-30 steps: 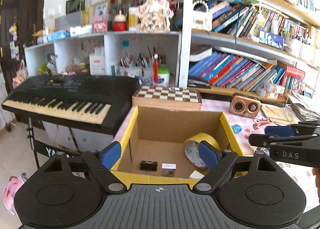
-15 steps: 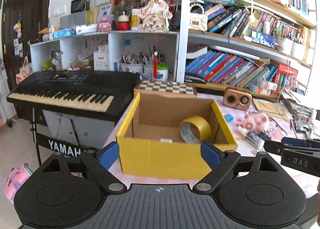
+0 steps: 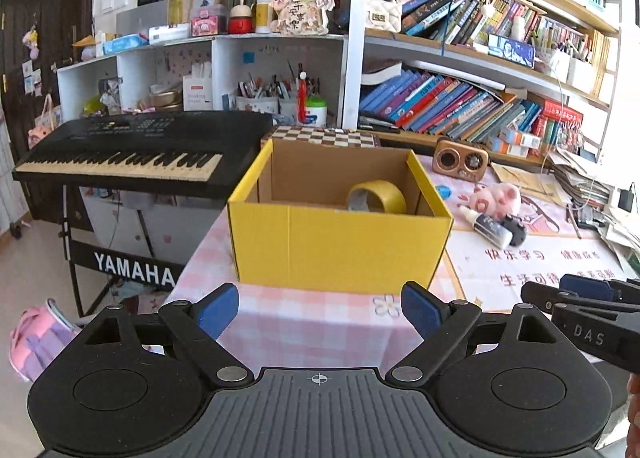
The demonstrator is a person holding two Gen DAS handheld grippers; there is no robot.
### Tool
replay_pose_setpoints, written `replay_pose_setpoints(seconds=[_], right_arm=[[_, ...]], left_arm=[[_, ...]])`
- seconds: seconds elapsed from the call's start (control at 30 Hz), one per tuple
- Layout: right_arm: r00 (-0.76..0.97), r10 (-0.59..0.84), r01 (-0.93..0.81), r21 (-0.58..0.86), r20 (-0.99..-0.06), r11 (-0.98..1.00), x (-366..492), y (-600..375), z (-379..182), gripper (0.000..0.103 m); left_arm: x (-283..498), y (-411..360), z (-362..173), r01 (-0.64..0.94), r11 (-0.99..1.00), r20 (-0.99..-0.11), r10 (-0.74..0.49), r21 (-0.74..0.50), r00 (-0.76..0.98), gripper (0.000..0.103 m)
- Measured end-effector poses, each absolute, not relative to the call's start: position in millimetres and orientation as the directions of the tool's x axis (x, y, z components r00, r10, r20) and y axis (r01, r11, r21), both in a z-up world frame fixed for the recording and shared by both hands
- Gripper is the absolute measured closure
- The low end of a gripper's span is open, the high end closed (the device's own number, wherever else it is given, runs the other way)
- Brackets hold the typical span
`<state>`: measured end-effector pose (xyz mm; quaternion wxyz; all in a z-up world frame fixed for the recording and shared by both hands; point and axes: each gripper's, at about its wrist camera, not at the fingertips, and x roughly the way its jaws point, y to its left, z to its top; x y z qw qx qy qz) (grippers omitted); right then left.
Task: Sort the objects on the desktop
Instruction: 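Withdraw both grippers up and away from the yellow box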
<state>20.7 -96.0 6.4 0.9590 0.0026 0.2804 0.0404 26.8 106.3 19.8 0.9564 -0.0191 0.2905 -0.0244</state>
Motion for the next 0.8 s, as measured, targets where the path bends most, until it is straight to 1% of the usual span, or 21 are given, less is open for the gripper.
replay_pose_setpoints(seconds=[0.4, 0.8], right_arm=[[0.811, 0.095, -0.126, -0.013, -0.578, 0.992, 6.8, -89.4, -4.9, 0.057], [0.785, 0.024, -0.030, 0.001, -0.619, 1.000, -1.3, -125.8, -19.8, 0.054]], left_arm=[[12.2, 95.7, 4.0, 0.053, 0.998, -0.597, -0.070, -0.046, 0.799, 0.012], [22.8, 56.8, -8.6, 0.152, 0.988, -0.639, -0.142, -0.040, 0.756, 0.012]])
